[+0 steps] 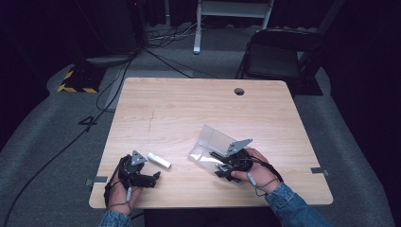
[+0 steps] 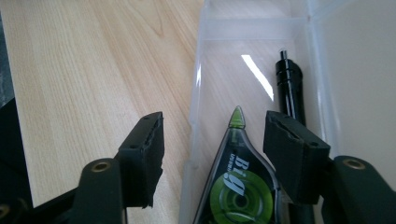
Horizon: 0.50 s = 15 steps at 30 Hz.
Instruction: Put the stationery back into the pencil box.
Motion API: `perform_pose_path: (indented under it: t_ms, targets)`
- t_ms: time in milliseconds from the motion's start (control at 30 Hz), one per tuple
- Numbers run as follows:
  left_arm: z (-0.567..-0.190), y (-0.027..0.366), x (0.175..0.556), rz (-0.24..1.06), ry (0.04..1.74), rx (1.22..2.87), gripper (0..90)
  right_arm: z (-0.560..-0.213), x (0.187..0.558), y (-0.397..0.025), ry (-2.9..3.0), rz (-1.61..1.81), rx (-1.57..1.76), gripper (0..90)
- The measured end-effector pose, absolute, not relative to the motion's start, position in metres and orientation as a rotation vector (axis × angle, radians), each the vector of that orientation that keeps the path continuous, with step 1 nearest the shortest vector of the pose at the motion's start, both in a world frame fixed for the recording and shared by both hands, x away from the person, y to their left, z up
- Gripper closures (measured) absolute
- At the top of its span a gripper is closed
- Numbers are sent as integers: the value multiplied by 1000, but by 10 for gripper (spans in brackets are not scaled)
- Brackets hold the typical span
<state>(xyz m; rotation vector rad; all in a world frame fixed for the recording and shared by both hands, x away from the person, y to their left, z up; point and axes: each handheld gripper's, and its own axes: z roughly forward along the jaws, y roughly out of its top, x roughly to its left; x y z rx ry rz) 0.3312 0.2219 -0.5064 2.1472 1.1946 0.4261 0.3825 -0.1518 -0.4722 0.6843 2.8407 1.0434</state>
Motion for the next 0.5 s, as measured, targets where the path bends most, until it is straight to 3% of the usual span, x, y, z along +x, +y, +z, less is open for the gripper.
perform_pose_path:
  t_ms: [500]
  targets:
    - [-506, 222, 331, 426, 1194, 2147, 4, -471, 380, -149, 2857, 1082, 664, 405]
